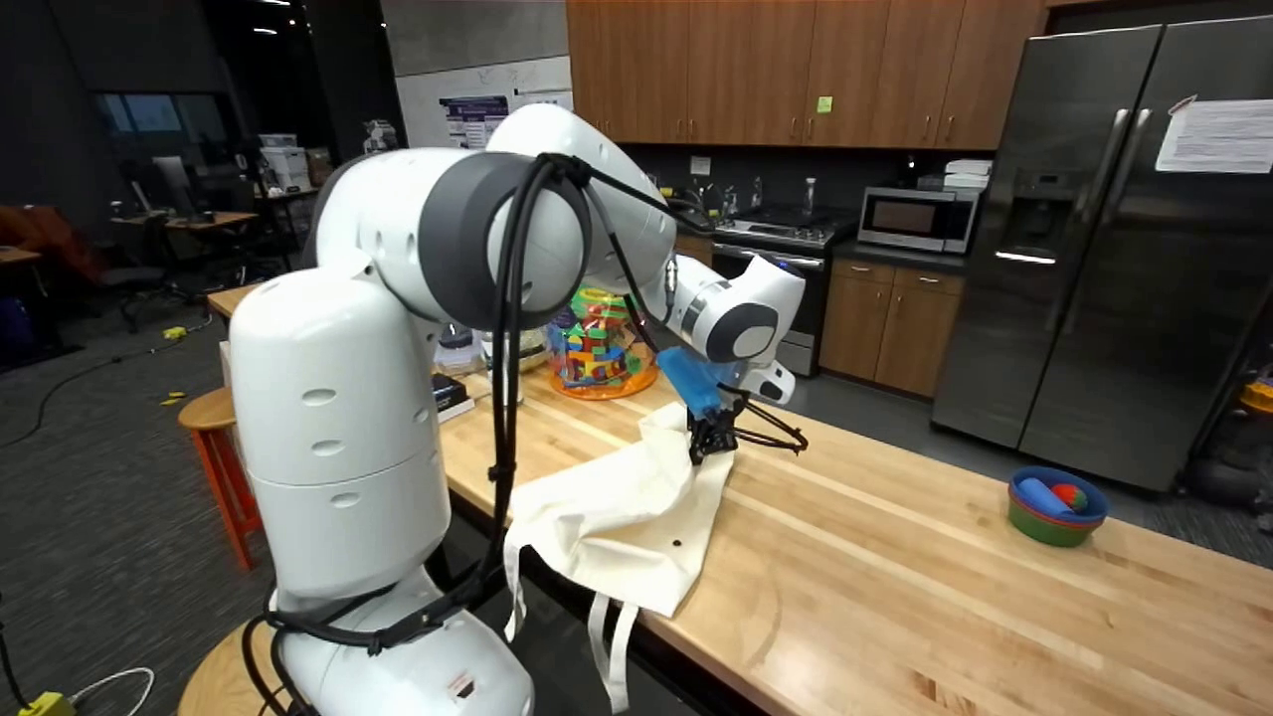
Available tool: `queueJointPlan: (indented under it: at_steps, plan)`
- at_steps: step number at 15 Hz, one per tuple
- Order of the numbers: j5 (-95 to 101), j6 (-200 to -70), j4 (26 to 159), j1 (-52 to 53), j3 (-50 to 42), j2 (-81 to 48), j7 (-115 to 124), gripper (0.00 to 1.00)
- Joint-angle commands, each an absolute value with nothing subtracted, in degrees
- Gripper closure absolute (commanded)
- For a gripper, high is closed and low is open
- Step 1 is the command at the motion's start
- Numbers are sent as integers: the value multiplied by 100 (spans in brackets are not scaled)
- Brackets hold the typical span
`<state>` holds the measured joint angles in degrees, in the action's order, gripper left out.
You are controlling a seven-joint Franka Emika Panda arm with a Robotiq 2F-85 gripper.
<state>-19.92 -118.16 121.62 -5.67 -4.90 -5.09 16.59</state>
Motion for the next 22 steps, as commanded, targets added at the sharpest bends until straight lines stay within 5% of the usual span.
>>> queueJointPlan:
  at_steps: [1,22]
  plan:
    - [-1973,-11500,11289,-584,-533,-994,1788,99]
    - [-1986,-11580,11110,-574,-532,-1120,1732,95]
